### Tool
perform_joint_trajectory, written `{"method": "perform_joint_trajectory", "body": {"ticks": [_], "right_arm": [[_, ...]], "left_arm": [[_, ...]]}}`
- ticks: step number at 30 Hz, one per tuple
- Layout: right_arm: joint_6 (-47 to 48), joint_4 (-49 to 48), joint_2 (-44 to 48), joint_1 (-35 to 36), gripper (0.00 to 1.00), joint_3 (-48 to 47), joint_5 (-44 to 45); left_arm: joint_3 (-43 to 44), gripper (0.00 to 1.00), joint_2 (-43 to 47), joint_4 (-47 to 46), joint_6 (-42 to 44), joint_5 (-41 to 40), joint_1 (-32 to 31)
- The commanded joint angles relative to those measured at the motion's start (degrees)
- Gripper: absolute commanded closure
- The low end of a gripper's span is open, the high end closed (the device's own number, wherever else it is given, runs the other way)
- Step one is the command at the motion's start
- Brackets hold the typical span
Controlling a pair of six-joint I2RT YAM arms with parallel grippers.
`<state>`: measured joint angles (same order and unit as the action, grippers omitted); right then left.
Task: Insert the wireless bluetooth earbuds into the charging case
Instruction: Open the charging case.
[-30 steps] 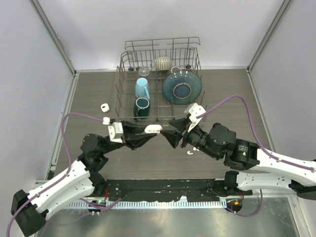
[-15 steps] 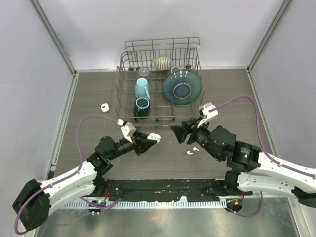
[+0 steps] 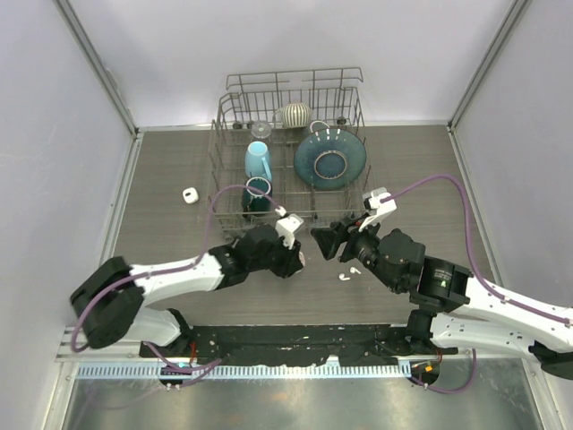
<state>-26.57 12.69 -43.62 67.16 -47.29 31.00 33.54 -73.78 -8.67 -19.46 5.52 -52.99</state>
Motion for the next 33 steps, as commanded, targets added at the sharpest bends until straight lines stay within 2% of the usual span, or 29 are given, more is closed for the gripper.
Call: {"method": "perform_joint_trajectory", "body": {"ticks": [1,3,6,11,14,16,18,21,22,25,29,33], "right_arm": [[-1.38,-1.09,1.25,-0.53,0.39,0.35,2.04],[-1.73,-0.56,2.21,-0.62,0.39,0.53,3.7],[-2.17,0.14,3.97,-0.89,0.39,0.97,6.42],[-2.88,1.46,6.87,-0.97,0.39,2.02,10.83],[-2.79,1.81,8.72,-1.06,0.39,2.55,12.32],[-2.88,1.99,9.25,-1.15,0.39,2.73,12.85],[-2.88,2.25,9.25,-1.15,0.39,2.55,12.85],[-3.31,2.78,8.64,-1.15,0.39,2.55,12.59],[-3.58,2.78,8.46,-1.15,0.39,2.64,12.42],[-4.02,3.04,7.32,-1.32,0.39,2.55,10.93],[-3.15,2.61,4.95,-2.03,0.39,2.11,5.23],[1.24,-1.51,0.48,-2.91,0.39,0.36,-12.14]], "left_arm": [[8.89,1.0,-9.52,14.45,-0.49,-4.99,-0.71],[12.51,1.0,-14.26,18.5,-0.49,-6.3,-1.32],[14.97,1.0,-18.14,20.88,-0.58,-3.96,-1.67],[14.46,1.0,-18.17,20.89,-0.31,-4.99,-2.73],[10.15,1.0,-13.07,15.88,-0.92,-6.56,-2.82],[8.65,1.0,-9.73,16.22,-1.1,-8.76,-2.82],[6.21,1.0,-7.01,14.92,0.2,-7.2,-2.82],[0.42,1.0,1.95,8.94,1.09,-8.07,-3.0],[-0.92,1.0,7.1,4.32,1.7,-7.98,-2.99],[-4.09,1.0,13.82,-0.46,5.65,-5.7,-2.99],[-6.73,1.0,24.96,-6.87,9.26,-1.83,-2.99],[-9.36,1.0,31.57,-16.0,12.42,1.15,-3.08]]}}
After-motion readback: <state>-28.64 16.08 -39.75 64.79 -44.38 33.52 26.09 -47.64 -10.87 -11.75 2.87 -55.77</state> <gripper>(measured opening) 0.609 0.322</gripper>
